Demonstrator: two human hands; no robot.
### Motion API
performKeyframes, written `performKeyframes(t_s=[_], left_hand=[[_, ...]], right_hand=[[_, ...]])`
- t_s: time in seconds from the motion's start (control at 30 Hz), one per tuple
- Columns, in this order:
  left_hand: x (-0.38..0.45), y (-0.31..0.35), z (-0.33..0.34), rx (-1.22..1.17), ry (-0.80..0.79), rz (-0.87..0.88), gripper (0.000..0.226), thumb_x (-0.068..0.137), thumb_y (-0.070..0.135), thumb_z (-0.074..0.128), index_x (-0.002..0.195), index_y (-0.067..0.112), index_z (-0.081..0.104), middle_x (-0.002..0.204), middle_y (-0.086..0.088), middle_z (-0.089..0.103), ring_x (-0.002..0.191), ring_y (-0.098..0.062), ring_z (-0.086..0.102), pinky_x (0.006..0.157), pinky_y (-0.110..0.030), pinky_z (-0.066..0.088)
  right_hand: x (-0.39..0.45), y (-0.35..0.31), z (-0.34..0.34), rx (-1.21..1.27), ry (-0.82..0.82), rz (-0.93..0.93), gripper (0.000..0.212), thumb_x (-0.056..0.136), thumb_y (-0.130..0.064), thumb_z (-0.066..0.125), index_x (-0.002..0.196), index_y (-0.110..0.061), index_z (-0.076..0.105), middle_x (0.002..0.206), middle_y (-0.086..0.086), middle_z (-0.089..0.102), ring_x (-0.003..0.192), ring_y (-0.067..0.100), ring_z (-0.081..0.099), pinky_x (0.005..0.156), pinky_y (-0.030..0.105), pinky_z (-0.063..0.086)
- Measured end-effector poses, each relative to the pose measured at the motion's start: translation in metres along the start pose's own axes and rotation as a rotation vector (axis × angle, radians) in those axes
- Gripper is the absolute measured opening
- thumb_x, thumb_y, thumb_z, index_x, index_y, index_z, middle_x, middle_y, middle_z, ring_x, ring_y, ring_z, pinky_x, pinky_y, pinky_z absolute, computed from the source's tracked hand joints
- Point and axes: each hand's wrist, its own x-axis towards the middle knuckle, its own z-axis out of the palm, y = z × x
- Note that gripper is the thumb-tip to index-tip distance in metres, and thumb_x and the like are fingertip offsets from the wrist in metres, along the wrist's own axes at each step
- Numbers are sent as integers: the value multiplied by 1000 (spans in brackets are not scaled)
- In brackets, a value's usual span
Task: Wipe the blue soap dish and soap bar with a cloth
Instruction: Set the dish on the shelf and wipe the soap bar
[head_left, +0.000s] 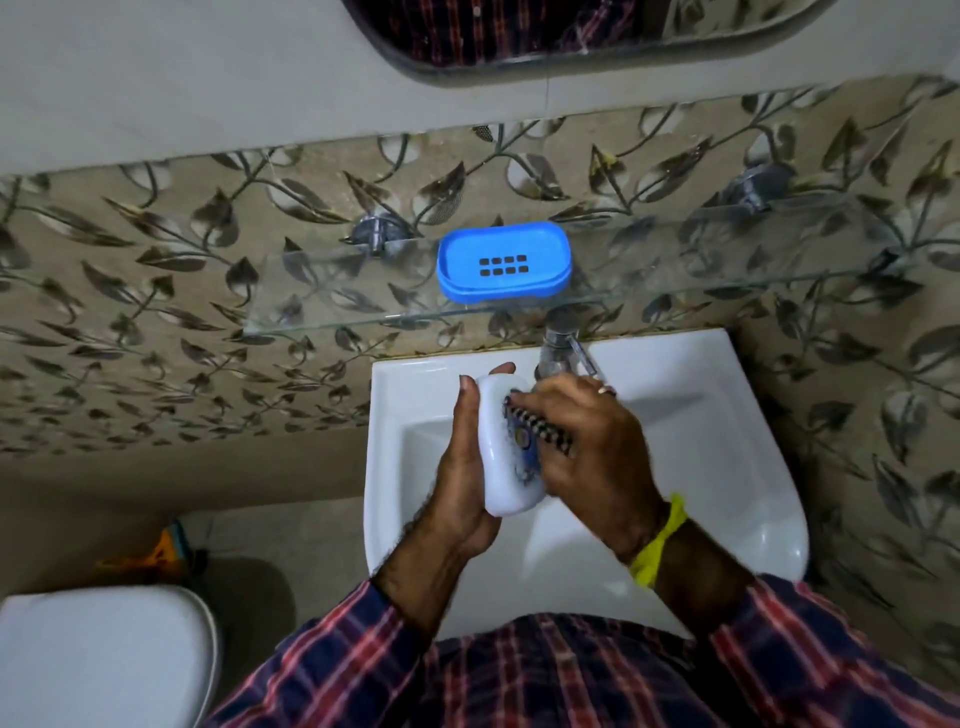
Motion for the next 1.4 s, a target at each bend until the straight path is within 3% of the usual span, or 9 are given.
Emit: performKeyframes(t_s=[0.3, 0.43, 0.57, 0.7, 0.87, 0.97, 1.07, 1.23, 1.4], left_hand=[[8, -5, -2, 64, 85, 79, 55, 97, 61, 41, 144, 35, 53, 134, -12, 67, 117, -28, 68, 96, -43, 56], [11, 3, -4, -3, 77, 125, 59, 84, 65, 51, 117, 24, 76, 100, -13, 71, 89, -25, 71, 87, -39, 57], [13, 0, -5, -45, 149, 138, 64, 86, 66, 48, 132, 25, 67, 102, -13, 67, 93, -24, 64, 100, -42, 47], [16, 7, -7, -29, 144, 180, 69, 96, 69, 32, 111, 18, 77, 98, -13, 74, 89, -24, 71, 87, -42, 55], [18, 2, -5, -21, 118, 128, 86, 95, 72, 20, 87, 15, 85, 96, -7, 79, 93, -21, 73, 98, -39, 47], [18, 3, -7, -40, 105, 177, 72, 96, 68, 26, 102, 23, 82, 106, -7, 77, 100, -24, 72, 97, -43, 50], [13, -7, -8, -27, 139, 174, 63, 96, 68, 35, 132, 23, 62, 109, -8, 77, 103, -25, 72, 94, -44, 56], [14, -2, -6, 24, 56, 178, 70, 93, 67, 30, 112, 22, 79, 118, -12, 75, 110, -24, 72, 104, -44, 51], [12, -7, 0, 57, 75, 128, 65, 100, 62, 34, 132, 17, 67, 130, -12, 69, 115, -26, 69, 92, -37, 58]], right_hand=[[-10, 0, -2, 24, -11, -10, 35, 73, 3, 62, 105, -8, 75, 102, 10, 71, 93, 33, 68, 78, 40, 57], [-36, -3, -1, 3, -67, -157, 31, 80, 1, 61, 106, -10, 74, 103, 6, 71, 95, 30, 67, 80, 37, 57], [-29, 3, -3, 38, -61, -63, 36, 74, 7, 67, 104, -11, 76, 102, 5, 71, 97, 30, 68, 79, 39, 57], [-40, 1, -5, -9, -68, -182, 33, 78, 5, 62, 104, -11, 75, 102, 5, 71, 94, 31, 68, 75, 39, 56], [-20, 0, -7, -26, 3, -89, 37, 71, 8, 65, 100, -12, 76, 101, 4, 71, 91, 31, 67, 77, 35, 54], [-36, 1, -6, -17, -30, -151, 35, 75, 8, 61, 101, -13, 75, 100, 4, 71, 93, 30, 67, 78, 36, 54], [-28, 6, -8, -38, 23, 28, 39, 70, 9, 65, 100, -12, 77, 96, 4, 72, 92, 32, 68, 76, 37, 55], [-30, -3, -2, -23, 4, -160, 33, 77, 7, 65, 103, -11, 76, 93, 6, 70, 87, 30, 65, 75, 34, 55], [0, 1, 1, -24, 116, 103, 40, 69, 5, 61, 103, -10, 76, 89, 9, 69, 84, 34, 66, 73, 38, 56]])
